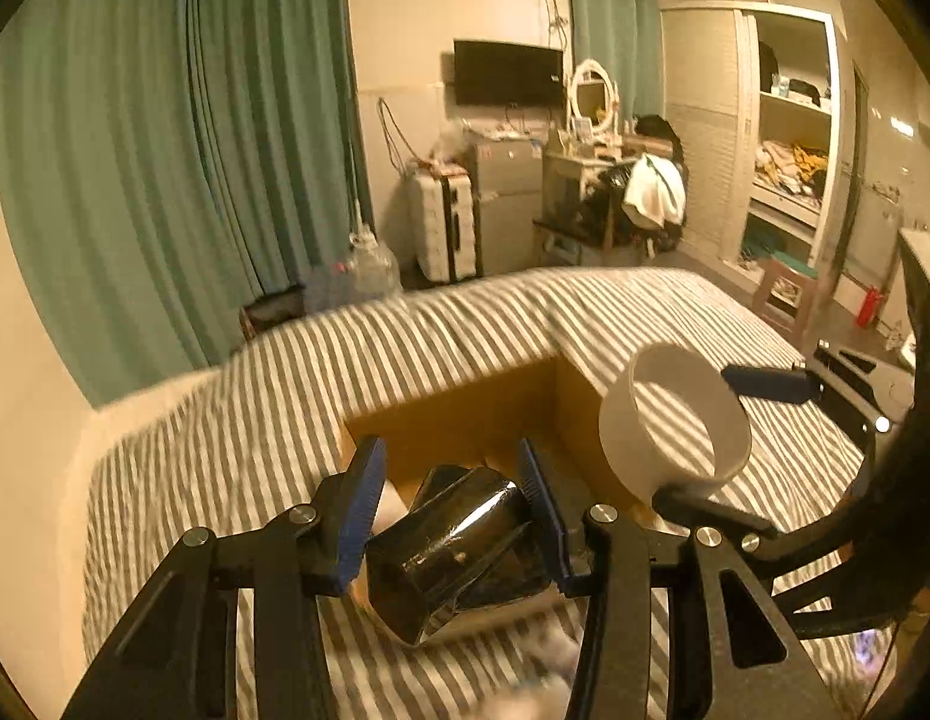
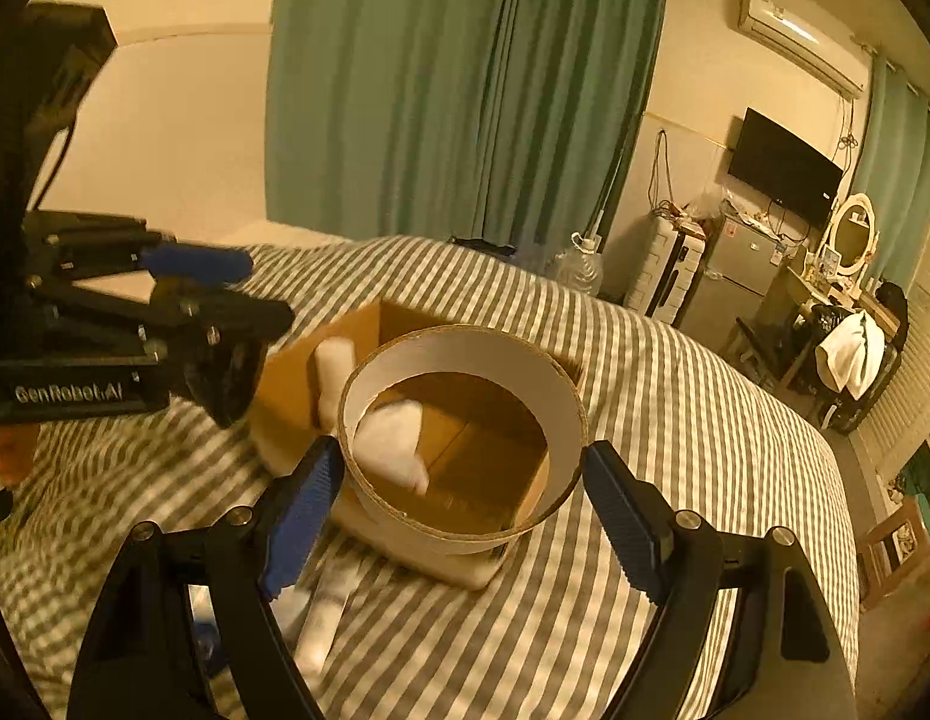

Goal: Organize objects
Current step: 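Lower the tape roll and headphones into the box and open both tools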

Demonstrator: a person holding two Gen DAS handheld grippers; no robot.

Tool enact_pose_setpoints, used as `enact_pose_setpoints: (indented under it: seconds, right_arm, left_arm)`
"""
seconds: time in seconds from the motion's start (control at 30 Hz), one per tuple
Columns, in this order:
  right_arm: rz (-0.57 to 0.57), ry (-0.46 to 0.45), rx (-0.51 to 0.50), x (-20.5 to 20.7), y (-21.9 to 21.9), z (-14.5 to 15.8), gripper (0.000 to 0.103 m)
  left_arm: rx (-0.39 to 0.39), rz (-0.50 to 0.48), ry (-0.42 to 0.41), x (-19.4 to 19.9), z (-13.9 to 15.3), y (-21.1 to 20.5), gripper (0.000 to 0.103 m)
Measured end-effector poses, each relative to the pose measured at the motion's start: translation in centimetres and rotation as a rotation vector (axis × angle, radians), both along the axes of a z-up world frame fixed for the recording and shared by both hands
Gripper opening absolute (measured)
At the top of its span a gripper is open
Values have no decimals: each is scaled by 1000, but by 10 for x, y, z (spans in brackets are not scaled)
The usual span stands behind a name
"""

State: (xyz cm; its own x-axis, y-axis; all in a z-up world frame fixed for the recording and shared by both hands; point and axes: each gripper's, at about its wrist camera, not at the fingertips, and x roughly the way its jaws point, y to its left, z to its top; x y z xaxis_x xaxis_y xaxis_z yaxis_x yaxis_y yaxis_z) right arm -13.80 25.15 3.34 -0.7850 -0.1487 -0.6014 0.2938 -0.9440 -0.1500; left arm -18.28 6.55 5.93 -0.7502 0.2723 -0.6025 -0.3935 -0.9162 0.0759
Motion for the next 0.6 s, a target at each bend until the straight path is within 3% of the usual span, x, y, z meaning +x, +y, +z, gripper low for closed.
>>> enact_pose_setpoints:
  seconds: [0.13,0.37,0.5,0.6]
  right_arm:
    - [-19,-9,-32,-40,5,6,82]
    - [-38,-98,-68,-107,4,-15,82]
    - [-68,-154,-57,-129,-7,-30,82]
    - [-113,-158,-19,-132,-17,-33,82]
  left_arm:
    - [8,14,1,-44,-1,1,47]
    - [29,26,-65,-101,-45,-6,47]
    - [108,-20,-120,-122,-69,-14,47]
    - [128,-81,-138,-146,-69,-12,47]
